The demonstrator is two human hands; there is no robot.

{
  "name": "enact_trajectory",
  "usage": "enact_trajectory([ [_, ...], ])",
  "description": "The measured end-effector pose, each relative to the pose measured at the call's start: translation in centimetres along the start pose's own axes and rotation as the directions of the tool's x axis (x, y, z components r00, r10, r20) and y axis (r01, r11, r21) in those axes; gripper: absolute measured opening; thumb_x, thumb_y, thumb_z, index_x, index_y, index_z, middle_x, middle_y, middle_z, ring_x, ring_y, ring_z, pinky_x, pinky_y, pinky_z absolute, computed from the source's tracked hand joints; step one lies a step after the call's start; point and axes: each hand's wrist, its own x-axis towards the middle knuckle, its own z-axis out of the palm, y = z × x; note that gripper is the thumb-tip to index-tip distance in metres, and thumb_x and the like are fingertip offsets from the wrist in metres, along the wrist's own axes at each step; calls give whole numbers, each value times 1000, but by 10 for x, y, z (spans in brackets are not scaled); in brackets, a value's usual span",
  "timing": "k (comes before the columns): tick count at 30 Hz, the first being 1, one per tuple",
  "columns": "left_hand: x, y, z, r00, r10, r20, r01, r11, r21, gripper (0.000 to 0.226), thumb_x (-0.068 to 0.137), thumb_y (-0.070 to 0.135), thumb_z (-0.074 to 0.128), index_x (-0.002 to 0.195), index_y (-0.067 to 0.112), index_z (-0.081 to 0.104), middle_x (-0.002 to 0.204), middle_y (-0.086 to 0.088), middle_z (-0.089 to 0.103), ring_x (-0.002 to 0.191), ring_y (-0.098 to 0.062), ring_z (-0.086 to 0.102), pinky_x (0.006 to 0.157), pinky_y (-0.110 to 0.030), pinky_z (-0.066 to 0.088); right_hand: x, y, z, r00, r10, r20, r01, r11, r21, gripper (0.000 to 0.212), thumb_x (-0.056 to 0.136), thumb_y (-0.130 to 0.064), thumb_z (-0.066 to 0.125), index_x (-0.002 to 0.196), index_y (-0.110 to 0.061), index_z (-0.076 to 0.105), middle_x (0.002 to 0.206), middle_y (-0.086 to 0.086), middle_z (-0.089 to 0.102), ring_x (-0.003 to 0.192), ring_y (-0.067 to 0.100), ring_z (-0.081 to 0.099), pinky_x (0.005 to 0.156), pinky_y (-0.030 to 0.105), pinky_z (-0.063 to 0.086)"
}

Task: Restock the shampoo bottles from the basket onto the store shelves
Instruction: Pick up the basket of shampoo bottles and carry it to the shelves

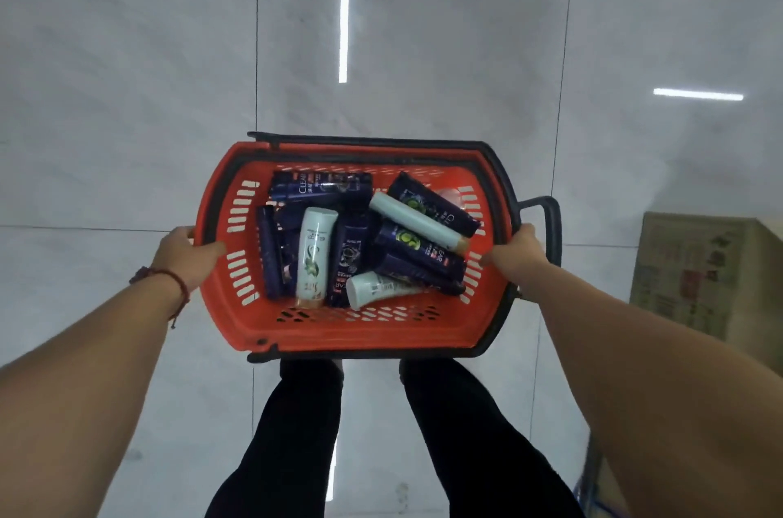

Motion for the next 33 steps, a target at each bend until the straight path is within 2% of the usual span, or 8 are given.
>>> enact_trajectory([
  [6, -41, -19, -73, 993, 96, 76, -106, 983, 149, 45, 96, 46, 55, 121, 9, 62, 111, -18, 70, 78, -29, 62, 84, -52, 54, -79, -53, -21, 994, -105, -6, 105, 993, -52, 66, 75, -9, 77, 126, -15, 35, 112, 14, 60, 94, 35, 65, 83, 55, 59],
  [9, -73, -45, -128, 993, 103, 54, -111, 977, 184, 43, 99, 39, 53, 123, 4, 59, 113, -20, 68, 73, -25, 56, 74, -41, 49, -146, -90, -25, 982, -188, 1, 186, 971, -150, 71, 74, -8, 79, 129, -12, 34, 111, 15, 59, 93, 36, 65, 82, 53, 59],
  [14, -149, -124, -231, 998, 54, -19, -50, 985, 167, 44, 99, 34, 53, 129, 2, 53, 120, -21, 65, 83, -26, 54, 82, -40, 49, -280, -156, -8, 919, -385, 83, 389, 853, -347, 76, 73, -3, 76, 133, -8, 31, 116, 17, 56, 97, 36, 61, 75, 45, 55],
  [18, -201, -225, -313, 997, -29, -70, 34, 997, 74, 57, 89, 46, 64, 130, 9, 52, 114, -13, 68, 86, -25, 63, 82, -37, 55, -398, -215, 35, 828, -530, 182, 539, 664, -519, 84, 76, -5, 74, 144, -2, 25, 126, 22, 55, 112, 41, 59, 79, 43, 54],
  [22, -247, -334, -387, 994, -81, -73, 80, 997, -12, 60, 73, 47, 80, 121, 18, 60, 106, -7, 71, 86, -25, 68, 76, -36, 59, -522, -264, 113, 662, -667, 342, 708, 406, -578, 92, 78, -12, 78, 148, -1, 18, 131, 24, 55, 116, 41, 59, 85, 43, 53],
  [26, -287, -427, -465, 974, -173, -146, 163, 983, -80, 58, 69, 43, 82, 118, 14, 67, 106, -9, 72, 90, -27, 69, 84, -38, 57, -631, -296, 207, 479, -723, 499, 808, 139, -573, 110, 73, -15, 83, 153, -3, 8, 134, 25, 53, 120, 42, 57, 92, 46, 53],
  [30, -325, -520, -520, 897, -363, -253, 309, 923, -228, 56, 72, 35, 81, 116, 7, 63, 95, -8, 66, 81, -24, 63, 73, -33, 55, -726, -314, 313, 351, -707, 614, 835, -61, -547, 104, 72, -17, 84, 151, -2, 18, 130, 23, 56, 115, 41, 60, 91, 47, 55],
  [33, -351, -587, -545, 789, -540, -294, 387, 808, -444, 70, 65, 37, 85, 121, 8, 54, 101, -10, 63, 84, -28, 64, 73, -36, 57, -794, -322, 404, 272, -665, 695, 823, -214, -526, 95, 72, -20, 86, 143, 8, 30, 129, 25, 57, 113, 40, 60, 88, 42, 54],
])
